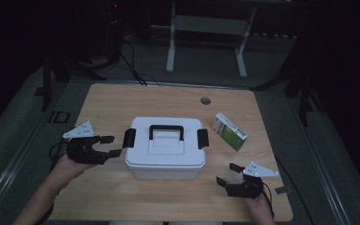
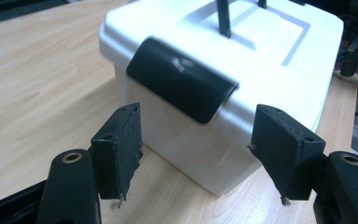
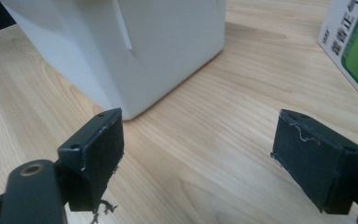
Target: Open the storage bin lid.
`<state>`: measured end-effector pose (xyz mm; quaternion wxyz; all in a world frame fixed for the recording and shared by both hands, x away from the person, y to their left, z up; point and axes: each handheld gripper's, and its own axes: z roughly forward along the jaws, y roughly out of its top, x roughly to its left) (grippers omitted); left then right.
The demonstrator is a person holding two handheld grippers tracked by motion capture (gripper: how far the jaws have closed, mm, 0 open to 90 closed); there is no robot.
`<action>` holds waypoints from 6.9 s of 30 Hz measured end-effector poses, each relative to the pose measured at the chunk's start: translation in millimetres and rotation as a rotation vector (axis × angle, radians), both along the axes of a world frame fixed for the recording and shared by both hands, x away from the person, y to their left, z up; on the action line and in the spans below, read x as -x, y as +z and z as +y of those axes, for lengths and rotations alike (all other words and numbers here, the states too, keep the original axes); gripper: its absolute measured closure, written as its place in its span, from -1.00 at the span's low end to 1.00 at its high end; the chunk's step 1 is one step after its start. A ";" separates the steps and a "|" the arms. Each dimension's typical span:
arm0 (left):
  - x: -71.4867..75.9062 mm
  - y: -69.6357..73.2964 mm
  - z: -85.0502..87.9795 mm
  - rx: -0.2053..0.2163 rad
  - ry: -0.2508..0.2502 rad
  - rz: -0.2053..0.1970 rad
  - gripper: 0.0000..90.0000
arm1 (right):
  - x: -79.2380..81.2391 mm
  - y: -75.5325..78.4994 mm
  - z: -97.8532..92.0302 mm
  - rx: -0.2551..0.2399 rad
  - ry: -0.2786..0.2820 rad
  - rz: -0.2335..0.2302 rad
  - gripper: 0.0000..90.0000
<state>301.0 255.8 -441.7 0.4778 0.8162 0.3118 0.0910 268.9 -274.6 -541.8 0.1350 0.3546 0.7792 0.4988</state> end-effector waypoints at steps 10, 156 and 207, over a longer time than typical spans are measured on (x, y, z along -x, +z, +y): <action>-16.2 28.6 -28.0 -0.075 -0.078 -0.023 -0.26 | 6.1 -6.0 -11.3 -0.023 -0.002 0.023 -0.64; -1.4 62.8 96.9 -0.359 0.069 0.026 0.86 | 6.9 -9.2 -16.1 -0.079 0.015 0.059 -0.63; -21.4 -50.7 82.5 -0.356 0.144 0.250 0.57 | 7.9 -1.3 -17.8 -0.073 0.002 0.047 -0.64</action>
